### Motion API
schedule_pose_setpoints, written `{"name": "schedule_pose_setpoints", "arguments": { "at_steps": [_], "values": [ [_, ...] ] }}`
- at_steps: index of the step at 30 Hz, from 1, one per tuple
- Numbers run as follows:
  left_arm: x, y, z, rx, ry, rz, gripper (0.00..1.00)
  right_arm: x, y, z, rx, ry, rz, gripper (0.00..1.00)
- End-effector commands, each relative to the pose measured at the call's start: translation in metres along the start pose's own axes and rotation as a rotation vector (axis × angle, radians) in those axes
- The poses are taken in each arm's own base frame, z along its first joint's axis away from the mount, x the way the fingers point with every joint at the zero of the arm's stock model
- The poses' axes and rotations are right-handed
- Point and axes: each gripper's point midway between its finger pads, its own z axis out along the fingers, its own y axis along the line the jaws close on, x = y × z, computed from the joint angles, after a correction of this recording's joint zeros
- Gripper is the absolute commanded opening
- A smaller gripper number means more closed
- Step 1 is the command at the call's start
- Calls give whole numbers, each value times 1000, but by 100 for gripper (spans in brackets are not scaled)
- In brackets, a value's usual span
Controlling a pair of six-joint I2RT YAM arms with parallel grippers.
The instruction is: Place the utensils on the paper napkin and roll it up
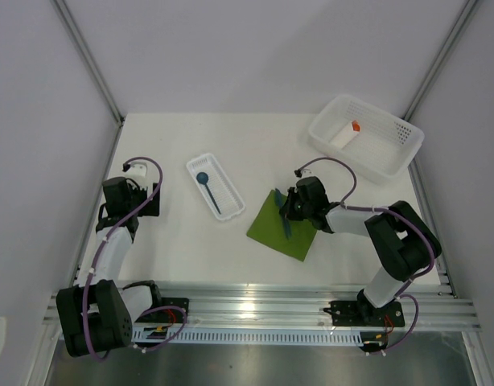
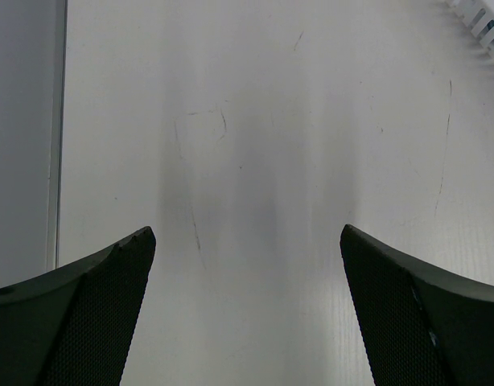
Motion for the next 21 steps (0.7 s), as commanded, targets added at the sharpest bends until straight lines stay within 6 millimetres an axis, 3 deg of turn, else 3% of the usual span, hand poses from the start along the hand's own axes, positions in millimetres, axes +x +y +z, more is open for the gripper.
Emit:
{"name": "schedule_pose_setpoints", "arguments": {
  "at_steps": [1,12,21],
  "values": [
    [-15,5,-1,-1,-37,12,100,-17,10,-6,-27,-58,6,0],
    [-14,5,0,2,-33,13,100,-30,12,-24,-33,-101,-12,0],
    [-16,5,-1,2,-36,14,99,-4,-9,-9,-9,-24,24,0]
  ]
}}
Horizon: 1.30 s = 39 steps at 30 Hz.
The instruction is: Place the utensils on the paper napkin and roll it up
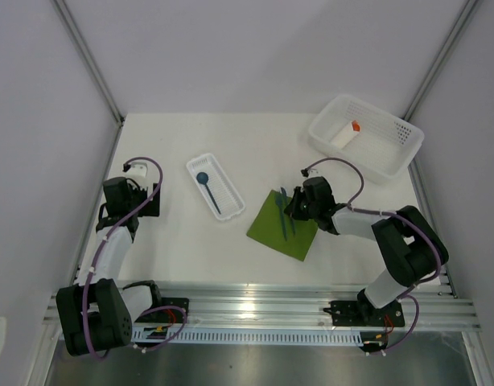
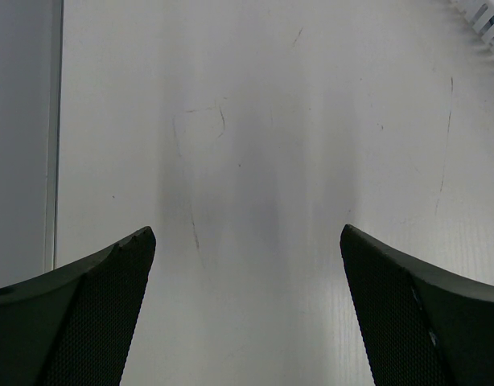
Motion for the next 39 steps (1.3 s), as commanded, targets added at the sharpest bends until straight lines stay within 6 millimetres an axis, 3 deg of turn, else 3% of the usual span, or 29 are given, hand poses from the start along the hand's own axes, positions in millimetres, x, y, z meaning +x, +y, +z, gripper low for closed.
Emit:
{"name": "schedule_pose_setpoints", "arguments": {
  "at_steps": [1,7,18,24,39],
  "values": [
    [-18,5,-2,1,-44,15,100,8,-6,5,-1,14,10,0],
    [-16,4,-2,2,-40,15,99,16,-7,6,-9,29,19,2],
    [-17,4,-2,3,-41,13,100,10,-13,4,36,22,-1,22],
    [-17,4,-2,3,-42,13,100,4,-18,2,77,14,-23,23],
    [-18,4,-2,5,-41,12,100,-10,-2,4,115,0,-135,19]
  ]
}}
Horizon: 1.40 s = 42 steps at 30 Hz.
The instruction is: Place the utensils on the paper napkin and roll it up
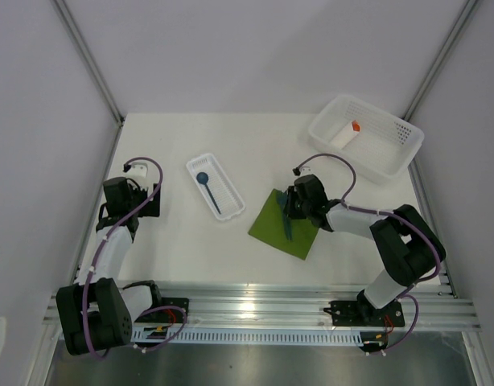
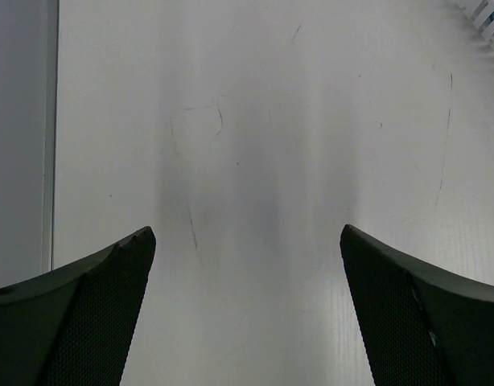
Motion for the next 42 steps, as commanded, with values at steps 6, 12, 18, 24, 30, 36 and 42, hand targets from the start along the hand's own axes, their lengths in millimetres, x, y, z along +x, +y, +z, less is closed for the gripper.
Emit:
{"name": "schedule_pose_setpoints", "arguments": {
  "at_steps": [6,12,18,24,30,36,42],
  "values": [
    [-19,5,-1,4,-44,14,100,-19,11,0,22,-47,-89,21],
    [-18,5,-2,3,-43,13,99,-17,8,11,58,-28,-114,20],
    [-18,4,-2,8,-41,14,100,-8,5,22,79,4,-131,20],
    [-17,3,-1,11,-37,13,100,-2,7,26,71,19,-128,15],
    [-17,4,-1,9,-37,13,99,-11,20,20,55,-10,-130,10],
    [-17,3,-1,11,-35,13,100,-19,34,11,50,-46,-150,7],
    [-16,2,0,15,-33,14,100,-26,38,3,54,-74,-163,7]
  ]
}}
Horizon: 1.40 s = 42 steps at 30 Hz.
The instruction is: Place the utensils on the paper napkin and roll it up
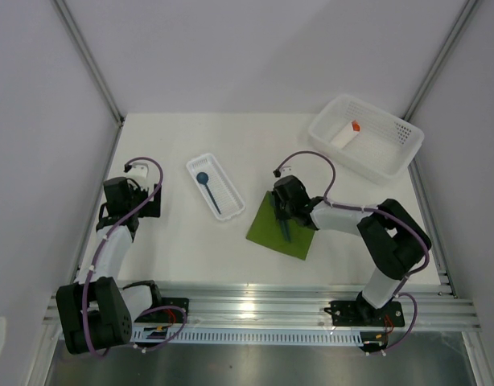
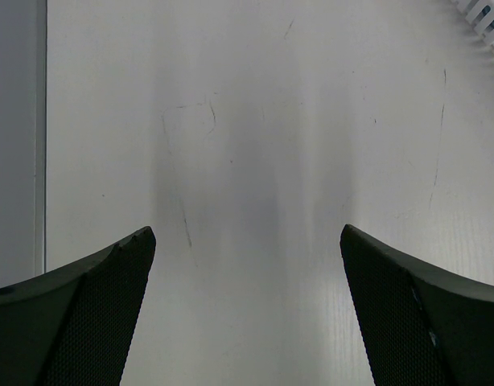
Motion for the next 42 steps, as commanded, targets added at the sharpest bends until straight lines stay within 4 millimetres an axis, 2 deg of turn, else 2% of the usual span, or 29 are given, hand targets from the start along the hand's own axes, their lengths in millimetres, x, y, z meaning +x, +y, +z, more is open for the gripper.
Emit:
{"name": "schedule_pose_setpoints", "arguments": {
  "at_steps": [1,7,12,19,24,31,35,37,39,42],
  "values": [
    [-16,6,-1,-3,-36,15,99,-33,6,-12,5,-93,6,7],
    [-19,6,-2,-4,-44,16,99,-27,12,-9,-30,-69,-16,8],
    [-17,6,-1,-4,-38,15,100,-11,12,0,-36,-12,-41,10],
    [-16,6,-1,-3,-35,17,100,-4,15,8,-47,12,-40,11],
    [-16,5,-1,-1,-34,17,99,-4,15,8,-45,16,-39,20],
    [-16,6,0,-2,-32,16,99,-21,18,-8,-48,-12,-42,29],
    [-15,5,0,1,-31,16,100,-48,22,-30,-61,-86,-37,29],
    [-15,5,0,0,-31,16,99,-55,18,-36,-40,-113,-40,29],
    [-15,5,0,3,-30,18,99,-58,10,-37,-10,-121,-38,27],
    [-15,5,0,3,-30,16,99,-48,-6,-26,45,-80,-24,23]
  ]
}}
